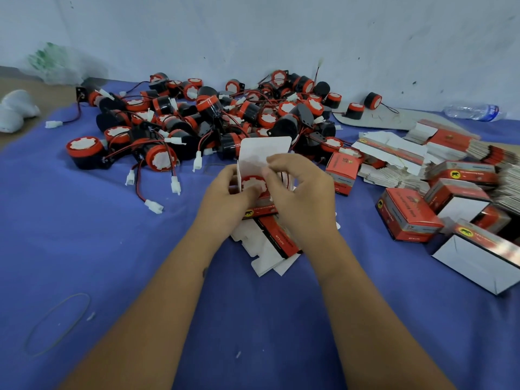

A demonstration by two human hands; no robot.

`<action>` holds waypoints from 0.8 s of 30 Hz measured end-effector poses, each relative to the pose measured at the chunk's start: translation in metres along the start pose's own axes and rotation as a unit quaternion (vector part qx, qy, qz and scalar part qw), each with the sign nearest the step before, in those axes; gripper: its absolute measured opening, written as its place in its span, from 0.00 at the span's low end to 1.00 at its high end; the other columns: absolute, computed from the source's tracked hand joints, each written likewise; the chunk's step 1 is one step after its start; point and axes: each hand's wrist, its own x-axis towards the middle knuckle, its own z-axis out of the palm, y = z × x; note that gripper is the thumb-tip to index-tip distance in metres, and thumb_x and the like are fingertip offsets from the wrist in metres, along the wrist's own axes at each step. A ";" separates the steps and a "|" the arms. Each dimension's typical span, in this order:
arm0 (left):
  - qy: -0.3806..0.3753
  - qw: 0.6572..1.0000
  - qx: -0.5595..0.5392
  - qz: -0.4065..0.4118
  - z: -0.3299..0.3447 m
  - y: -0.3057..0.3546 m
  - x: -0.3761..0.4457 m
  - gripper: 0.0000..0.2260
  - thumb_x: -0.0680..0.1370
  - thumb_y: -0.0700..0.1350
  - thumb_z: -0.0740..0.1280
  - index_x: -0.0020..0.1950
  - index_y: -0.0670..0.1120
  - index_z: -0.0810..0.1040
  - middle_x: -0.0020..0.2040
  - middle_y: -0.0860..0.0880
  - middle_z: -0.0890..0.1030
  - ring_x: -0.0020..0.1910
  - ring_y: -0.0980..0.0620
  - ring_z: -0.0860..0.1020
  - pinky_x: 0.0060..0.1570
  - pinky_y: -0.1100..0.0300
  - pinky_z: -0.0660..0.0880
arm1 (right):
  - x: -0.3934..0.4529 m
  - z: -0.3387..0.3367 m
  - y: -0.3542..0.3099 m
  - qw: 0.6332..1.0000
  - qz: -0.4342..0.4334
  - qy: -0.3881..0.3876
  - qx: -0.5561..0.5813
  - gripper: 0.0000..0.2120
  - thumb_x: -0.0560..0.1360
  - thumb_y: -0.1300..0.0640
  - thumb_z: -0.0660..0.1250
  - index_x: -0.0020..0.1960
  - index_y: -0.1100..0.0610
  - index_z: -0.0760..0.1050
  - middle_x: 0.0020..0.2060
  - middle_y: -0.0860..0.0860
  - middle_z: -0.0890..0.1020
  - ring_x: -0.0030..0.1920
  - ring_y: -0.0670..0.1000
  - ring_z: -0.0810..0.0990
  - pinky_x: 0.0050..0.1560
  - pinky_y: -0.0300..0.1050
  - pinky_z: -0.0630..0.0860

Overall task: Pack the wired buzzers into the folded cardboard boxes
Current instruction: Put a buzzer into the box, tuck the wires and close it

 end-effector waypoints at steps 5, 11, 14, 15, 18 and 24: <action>-0.027 1.000 0.010 0.009 -0.004 0.002 0.000 0.14 0.76 0.45 0.71 0.61 0.54 0.78 0.53 0.53 0.82 0.54 0.54 0.81 0.54 0.55 0.78 | 0.005 -0.002 0.010 1.000 0.005 0.019 -0.014 0.12 0.74 0.61 0.72 0.56 0.56 0.76 0.54 0.47 0.75 0.57 0.51 0.79 0.56 0.47 0.77; -0.043 0.999 0.006 0.002 -0.005 0.002 -0.001 0.14 0.77 0.45 0.70 0.62 0.54 0.77 0.54 0.53 0.82 0.54 0.54 0.81 0.53 0.57 0.78 | 0.005 0.001 0.019 0.972 -0.122 0.019 -0.200 0.04 0.72 0.60 0.73 0.45 0.61 0.82 0.47 0.54 0.81 0.53 0.53 0.76 0.59 0.50 0.72; -0.029 1.000 0.007 0.001 -0.004 0.002 -0.002 0.14 0.77 0.47 0.70 0.61 0.54 0.77 0.54 0.54 0.82 0.54 0.55 0.80 0.52 0.57 0.78 | 0.004 -0.003 0.021 0.952 -0.174 0.021 -0.253 0.05 0.73 0.58 0.70 0.42 0.58 0.84 0.45 0.50 0.84 0.49 0.53 0.78 0.60 0.52 0.68; -0.024 1.000 0.004 0.001 -0.004 0.002 -0.002 0.13 0.77 0.47 0.70 0.61 0.54 0.77 0.54 0.54 0.82 0.53 0.54 0.81 0.52 0.56 0.78 | 0.003 -0.005 0.022 0.949 -0.168 0.025 -0.264 0.07 0.73 0.56 0.69 0.41 0.57 0.84 0.45 0.49 0.84 0.50 0.55 0.78 0.59 0.53 0.67; -0.014 1.000 0.001 -0.006 -0.003 0.001 -0.002 0.12 0.77 0.46 0.69 0.61 0.54 0.77 0.54 0.54 0.82 0.53 0.54 0.81 0.51 0.56 0.79 | -0.002 -0.010 0.024 0.956 -0.128 0.017 -0.263 0.12 0.74 0.52 0.66 0.38 0.56 0.84 0.48 0.48 0.83 0.53 0.56 0.76 0.58 0.52 0.64; -0.009 1.000 0.012 0.014 0.000 -0.001 -0.004 0.15 0.78 0.48 0.68 0.64 0.57 0.74 0.53 0.56 0.81 0.49 0.59 0.81 0.47 0.62 0.77 | -0.002 -0.008 0.025 0.985 -0.089 -0.006 -0.150 0.10 0.74 0.61 0.68 0.36 0.63 0.81 0.49 0.54 0.82 0.51 0.56 0.77 0.53 0.56 0.74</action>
